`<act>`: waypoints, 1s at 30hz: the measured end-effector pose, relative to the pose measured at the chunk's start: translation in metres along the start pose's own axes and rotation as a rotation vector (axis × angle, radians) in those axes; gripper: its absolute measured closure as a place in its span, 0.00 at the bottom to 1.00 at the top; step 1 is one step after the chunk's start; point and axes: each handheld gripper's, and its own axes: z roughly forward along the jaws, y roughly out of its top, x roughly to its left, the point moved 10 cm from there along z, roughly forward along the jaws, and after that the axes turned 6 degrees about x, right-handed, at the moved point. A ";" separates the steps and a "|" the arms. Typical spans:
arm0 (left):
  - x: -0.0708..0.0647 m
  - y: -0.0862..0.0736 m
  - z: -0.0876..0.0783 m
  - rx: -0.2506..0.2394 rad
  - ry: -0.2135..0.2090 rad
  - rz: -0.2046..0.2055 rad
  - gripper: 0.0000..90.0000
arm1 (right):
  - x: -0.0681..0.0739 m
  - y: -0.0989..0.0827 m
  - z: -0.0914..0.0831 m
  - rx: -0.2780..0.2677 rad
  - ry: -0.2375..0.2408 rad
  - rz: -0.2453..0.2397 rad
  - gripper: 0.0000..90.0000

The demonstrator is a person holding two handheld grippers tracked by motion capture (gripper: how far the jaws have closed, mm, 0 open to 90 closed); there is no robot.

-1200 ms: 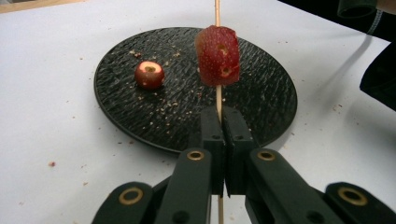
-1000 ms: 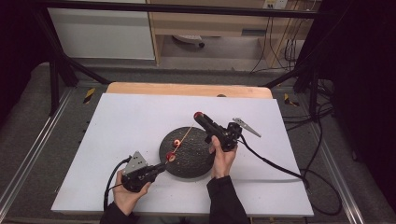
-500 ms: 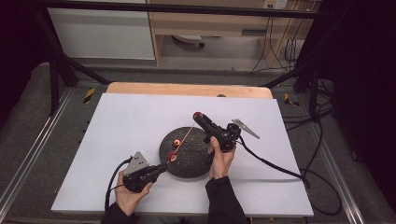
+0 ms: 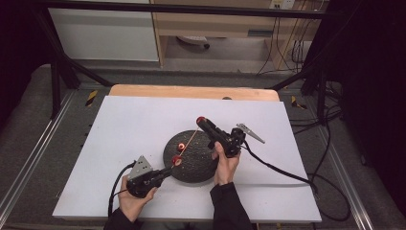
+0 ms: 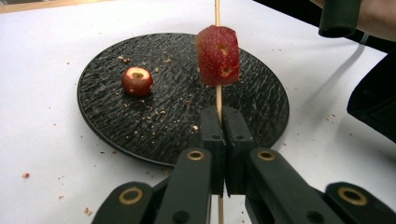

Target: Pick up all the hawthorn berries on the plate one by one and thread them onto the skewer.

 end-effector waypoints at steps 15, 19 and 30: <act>-0.004 0.006 0.004 -0.025 0.006 -0.017 0.98 | 0.002 -0.003 0.000 -0.005 0.014 0.010 0.69; -0.005 0.008 0.006 -0.027 0.007 -0.018 0.98 | 0.003 -0.002 -0.001 -0.007 0.018 0.009 0.69; -0.005 0.010 0.009 -0.028 0.019 0.000 0.99 | 0.005 -0.002 -0.003 0.011 0.020 0.024 0.69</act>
